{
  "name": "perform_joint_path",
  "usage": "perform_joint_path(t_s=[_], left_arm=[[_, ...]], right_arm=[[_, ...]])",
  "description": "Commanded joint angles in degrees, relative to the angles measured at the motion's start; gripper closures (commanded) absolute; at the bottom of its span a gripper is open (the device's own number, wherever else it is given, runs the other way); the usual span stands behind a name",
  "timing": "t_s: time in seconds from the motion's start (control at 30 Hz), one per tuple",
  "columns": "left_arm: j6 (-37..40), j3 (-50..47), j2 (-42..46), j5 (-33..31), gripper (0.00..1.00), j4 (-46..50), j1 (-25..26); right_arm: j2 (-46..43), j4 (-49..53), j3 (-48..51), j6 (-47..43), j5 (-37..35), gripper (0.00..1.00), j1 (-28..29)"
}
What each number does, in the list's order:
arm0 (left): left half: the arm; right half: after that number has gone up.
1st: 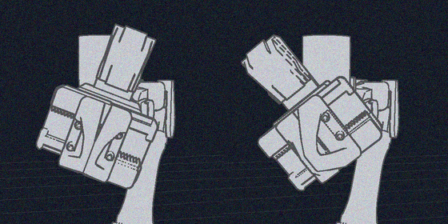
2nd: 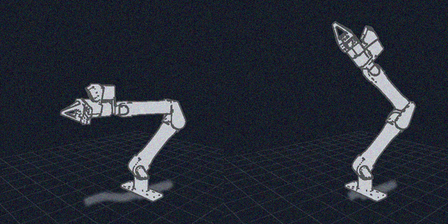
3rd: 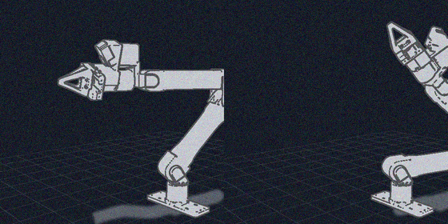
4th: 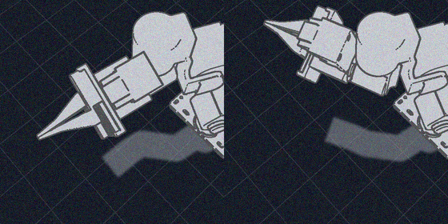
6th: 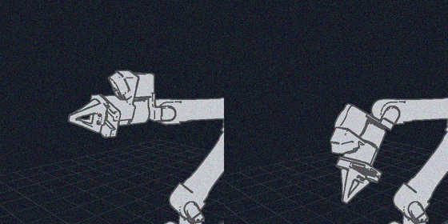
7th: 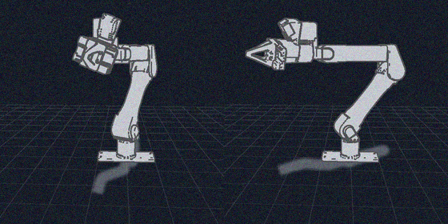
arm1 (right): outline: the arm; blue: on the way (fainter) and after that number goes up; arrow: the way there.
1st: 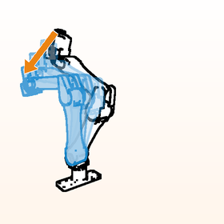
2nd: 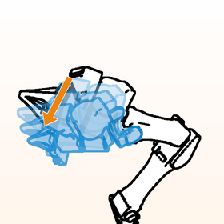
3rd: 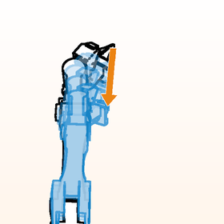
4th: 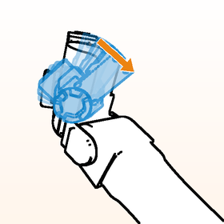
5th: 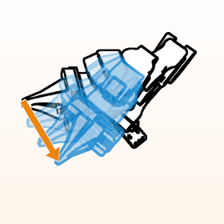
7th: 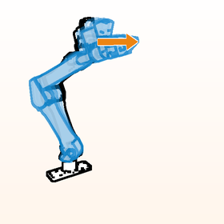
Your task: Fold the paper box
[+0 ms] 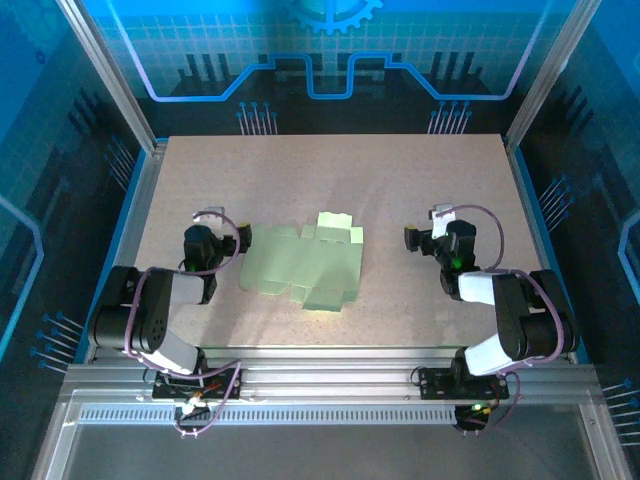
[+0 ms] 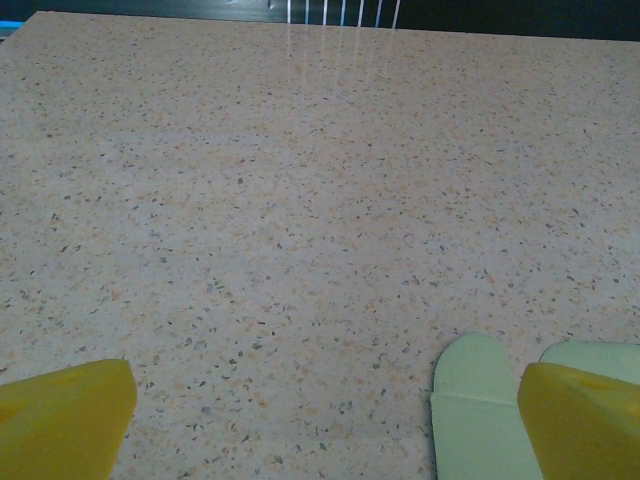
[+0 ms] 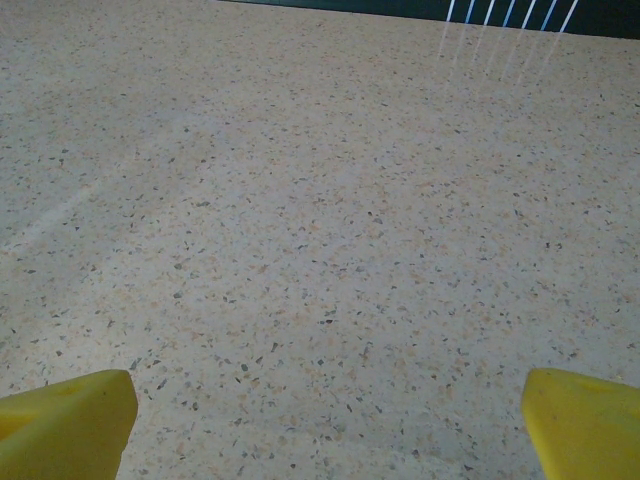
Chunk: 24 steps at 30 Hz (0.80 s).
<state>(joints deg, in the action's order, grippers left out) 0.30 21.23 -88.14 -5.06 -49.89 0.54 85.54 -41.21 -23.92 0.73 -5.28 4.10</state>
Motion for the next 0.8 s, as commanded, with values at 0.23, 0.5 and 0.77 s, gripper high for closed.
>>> perform_joint_path(t_s=[0.23,0.5,0.77], left_arm=[[-0.2,0.9,-0.5,1.1,0.01,-1.8,-0.4],[-1.0,-0.8,9.5,-6.2,0.01,3.2,0.8],[-7.2,4.7,25.3,-5.2,0.01,26.3,5.7]], right_arm=[[0.5,-1.6,-1.0,-0.8,1.0,0.0,-0.7],[-11.7,12.4,-3.0,-2.0,-3.9,0.0,1.1],[-24.5,34.9,-10.6,10.1,3.2,0.0,2.3]])
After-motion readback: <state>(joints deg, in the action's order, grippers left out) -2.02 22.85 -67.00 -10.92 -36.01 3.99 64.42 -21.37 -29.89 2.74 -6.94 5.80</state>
